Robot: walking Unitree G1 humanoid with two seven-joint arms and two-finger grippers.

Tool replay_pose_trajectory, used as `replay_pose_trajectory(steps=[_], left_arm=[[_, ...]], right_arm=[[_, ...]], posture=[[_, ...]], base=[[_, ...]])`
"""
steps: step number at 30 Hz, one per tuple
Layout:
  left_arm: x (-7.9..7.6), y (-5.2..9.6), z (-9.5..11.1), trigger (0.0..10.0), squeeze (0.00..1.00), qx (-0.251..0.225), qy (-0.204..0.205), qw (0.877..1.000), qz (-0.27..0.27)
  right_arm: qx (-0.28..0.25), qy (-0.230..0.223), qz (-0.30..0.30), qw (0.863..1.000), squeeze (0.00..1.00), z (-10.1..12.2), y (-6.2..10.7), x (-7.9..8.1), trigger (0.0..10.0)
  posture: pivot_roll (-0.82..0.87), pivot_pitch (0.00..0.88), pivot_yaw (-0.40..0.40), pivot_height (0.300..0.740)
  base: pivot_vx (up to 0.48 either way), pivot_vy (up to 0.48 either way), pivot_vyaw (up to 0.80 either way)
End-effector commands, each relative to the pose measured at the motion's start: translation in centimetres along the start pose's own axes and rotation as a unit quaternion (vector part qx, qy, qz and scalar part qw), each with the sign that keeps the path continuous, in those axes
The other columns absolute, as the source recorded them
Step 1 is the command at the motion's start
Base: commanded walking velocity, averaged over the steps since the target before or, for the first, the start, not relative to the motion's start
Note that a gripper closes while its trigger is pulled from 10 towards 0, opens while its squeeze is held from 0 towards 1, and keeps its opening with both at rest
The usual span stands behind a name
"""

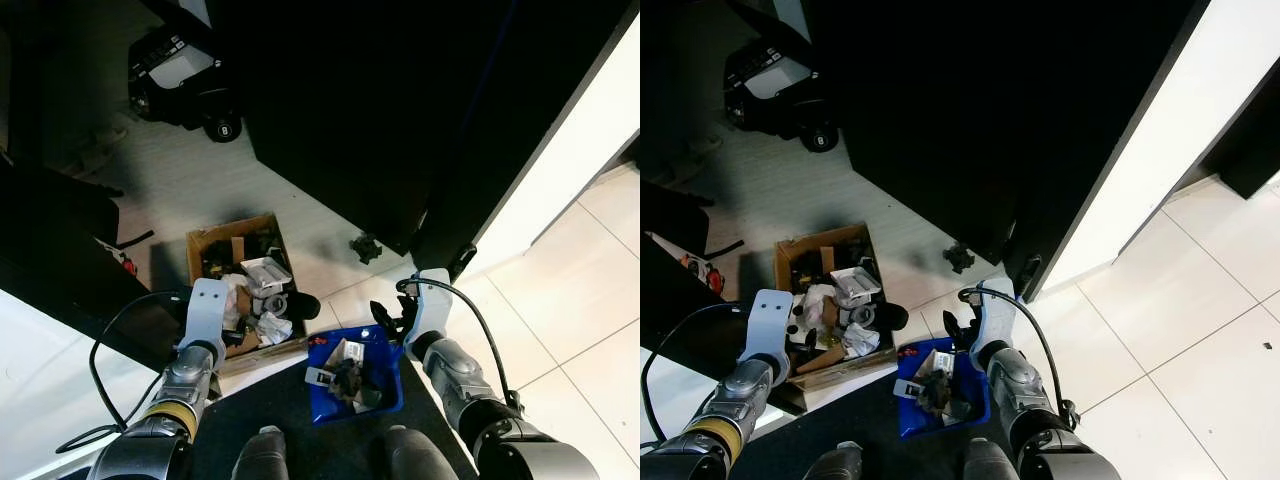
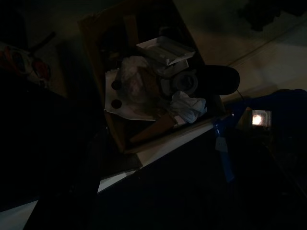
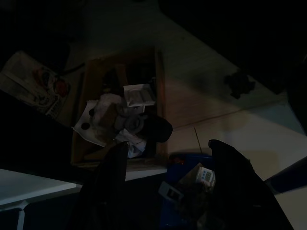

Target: Sweep floor

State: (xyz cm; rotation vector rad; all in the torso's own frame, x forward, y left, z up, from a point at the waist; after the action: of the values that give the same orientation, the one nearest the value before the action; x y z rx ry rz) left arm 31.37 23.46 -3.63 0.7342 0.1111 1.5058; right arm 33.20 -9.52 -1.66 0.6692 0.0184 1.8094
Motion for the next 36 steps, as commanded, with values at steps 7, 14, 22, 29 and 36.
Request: replay_pose_trajectory(steps=[7,14,22,29,36], left_arm=[[-0.6,0.2,-0.88,10.0,0.0,0.016,0.005,1.0,-0.006],[-0.57,0.21,-0.9,10.0,0.0,0.016,0.005,1.0,-0.006],[-0.54,0.21,-0.91,10.0,0.0,0.016,0.005,1.0,-0.006],[-0.54,0.2,-0.9,10.0,0.0,0.016,0.005,1.0,-0.006],[-0.54,0.2,-0.9,10.0,0.0,0.016,0.005,1.0,-0.006]], right_arm=[[0.011,-0.009,-0.01,1.0,0.0,-0.67,0.25,-0.45,10.0],[0.011,-0.009,-0.011,1.0,0.0,-0.68,0.24,-0.43,10.0],[0.011,-0.009,-0.011,1.0,0.0,-0.7,0.23,-0.39,10.0],[0.011,-0.009,-0.009,1.0,0.0,-0.68,0.22,-0.37,10.0],[0.012,-0.009,-0.009,1.0,0.0,-0.72,0.22,-0.35,10.0]], posture=[[-0.09,0.109,0.006,0.74],[-0.09,0.11,0.006,0.74],[-0.09,0.111,0.008,0.74],[-0.09,0.106,0.004,0.74],[-0.09,0.104,0.003,0.74]], base=[[0.0,0.0,0.0],[0.0,0.0,0.0],[0.0,0.0,0.0],[0.0,0.0,0.0],[0.0,0.0,0.0]])
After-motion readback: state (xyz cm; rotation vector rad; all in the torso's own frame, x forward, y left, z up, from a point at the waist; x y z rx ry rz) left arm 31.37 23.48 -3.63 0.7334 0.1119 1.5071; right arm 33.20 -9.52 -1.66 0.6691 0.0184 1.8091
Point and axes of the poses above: a point about 5 cm out from each wrist's last joint towards the gripper, its own y axis pointing back from the gripper into the wrist, its own z axis along the axis of the wrist's last joint, x = y × z, the point moved 5 cm from there along -y, pointing out of the wrist towards the gripper, and after that the axes turned 13 degrees about -y, right-handed, at the moved point
